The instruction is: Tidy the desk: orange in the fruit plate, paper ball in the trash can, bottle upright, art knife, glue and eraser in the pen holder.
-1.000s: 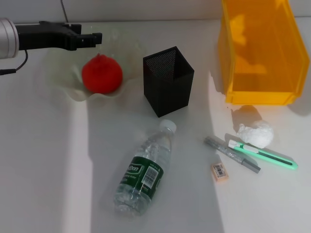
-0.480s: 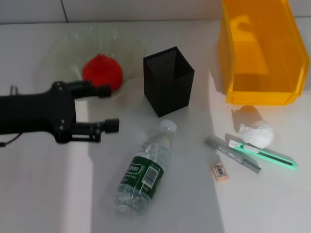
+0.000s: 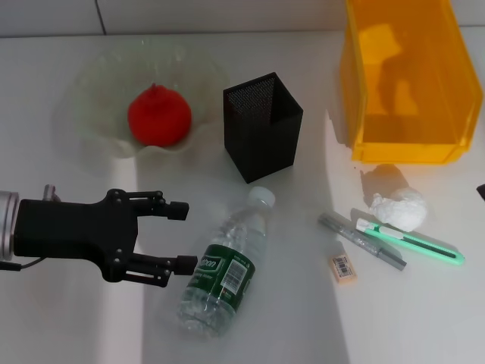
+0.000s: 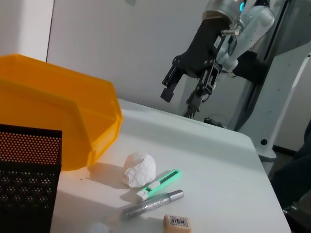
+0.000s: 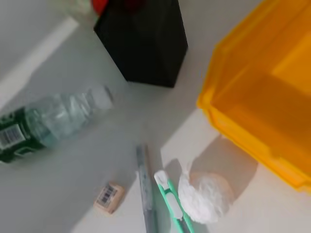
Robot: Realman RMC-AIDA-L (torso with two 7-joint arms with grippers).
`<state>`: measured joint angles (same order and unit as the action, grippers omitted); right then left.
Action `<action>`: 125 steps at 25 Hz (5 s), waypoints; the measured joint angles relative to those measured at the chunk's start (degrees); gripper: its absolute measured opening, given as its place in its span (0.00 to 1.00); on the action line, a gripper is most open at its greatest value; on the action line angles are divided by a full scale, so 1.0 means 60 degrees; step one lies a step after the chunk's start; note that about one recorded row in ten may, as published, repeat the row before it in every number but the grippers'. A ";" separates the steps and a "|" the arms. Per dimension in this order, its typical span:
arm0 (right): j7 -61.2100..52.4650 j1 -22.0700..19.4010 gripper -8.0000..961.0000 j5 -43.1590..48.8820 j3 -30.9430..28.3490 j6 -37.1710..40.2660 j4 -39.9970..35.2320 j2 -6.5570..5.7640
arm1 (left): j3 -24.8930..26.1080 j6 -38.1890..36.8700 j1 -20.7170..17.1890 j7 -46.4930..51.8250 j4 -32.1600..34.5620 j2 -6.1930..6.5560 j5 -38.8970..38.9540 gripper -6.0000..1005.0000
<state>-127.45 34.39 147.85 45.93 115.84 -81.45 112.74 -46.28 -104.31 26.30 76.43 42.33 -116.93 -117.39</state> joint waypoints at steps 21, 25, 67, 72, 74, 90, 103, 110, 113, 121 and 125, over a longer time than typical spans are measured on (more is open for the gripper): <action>-0.0692 0.1265 0.79 0.1904 0.2600 -0.3274 0.3003 0.1052 | -0.0482 0.0703 0.0157 -0.0111 -0.0142 -0.0183 -0.0298 0.84; -0.0703 0.1484 0.79 0.1903 0.2891 -0.3766 0.3641 0.1057 | -0.0487 0.0789 0.0178 -0.0111 -0.0199 -0.0185 -0.0305 0.84; 0.0171 -0.0237 0.66 -0.1386 0.0315 -0.4599 -0.0253 0.0922 | -0.0434 0.0795 0.0346 0.0043 -0.0228 -0.0184 -0.0313 0.84; 0.0392 -0.0396 0.75 -0.1724 0.0210 -0.4680 -0.0222 0.0948 | -0.0416 0.0789 0.0371 0.0117 -0.0221 -0.0184 -0.0313 0.84; 0.0635 -0.0601 0.75 -0.2277 0.0044 -0.4629 -0.0240 0.0949 | -0.0408 0.0788 0.0387 0.0175 -0.0202 -0.0185 -0.0309 0.84; 0.8277 -0.3756 0.75 -0.8308 -0.2594 0.0287 0.5857 0.0171 | -0.1035 0.0581 0.0734 0.6545 0.3028 -0.0255 -0.0289 0.84; 1.0367 -0.4350 0.75 -0.7523 -0.2709 0.0022 0.6781 0.0177 | -0.4612 0.1457 0.3515 1.3746 0.5184 -0.0361 -0.2194 0.84; 1.1591 -0.4577 0.75 -0.6771 -0.2761 0.0092 0.7052 0.0299 | -0.5110 0.2364 0.4110 1.4744 0.4313 -0.0375 -0.2775 0.84; 1.1959 -0.4568 0.75 -0.6732 -0.2801 -0.0071 0.7327 0.0290 | -0.5062 0.2857 0.4254 1.4746 0.3396 -0.0375 -0.2748 0.84; 1.2138 -0.4418 0.75 -0.6708 -0.2807 -0.0595 0.7624 0.0272 | -0.5051 0.3681 0.4324 1.4729 0.2246 -0.0366 -0.3005 0.84; 1.2145 -0.4338 0.75 -0.6707 -0.2807 -0.0607 0.7628 0.0287 | -0.5119 0.3898 0.4262 1.4721 0.1963 -0.0364 -0.3026 0.84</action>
<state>-54.58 8.36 107.61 29.09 112.20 -35.68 114.47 -77.00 -80.92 51.87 164.75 54.11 -119.11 -135.55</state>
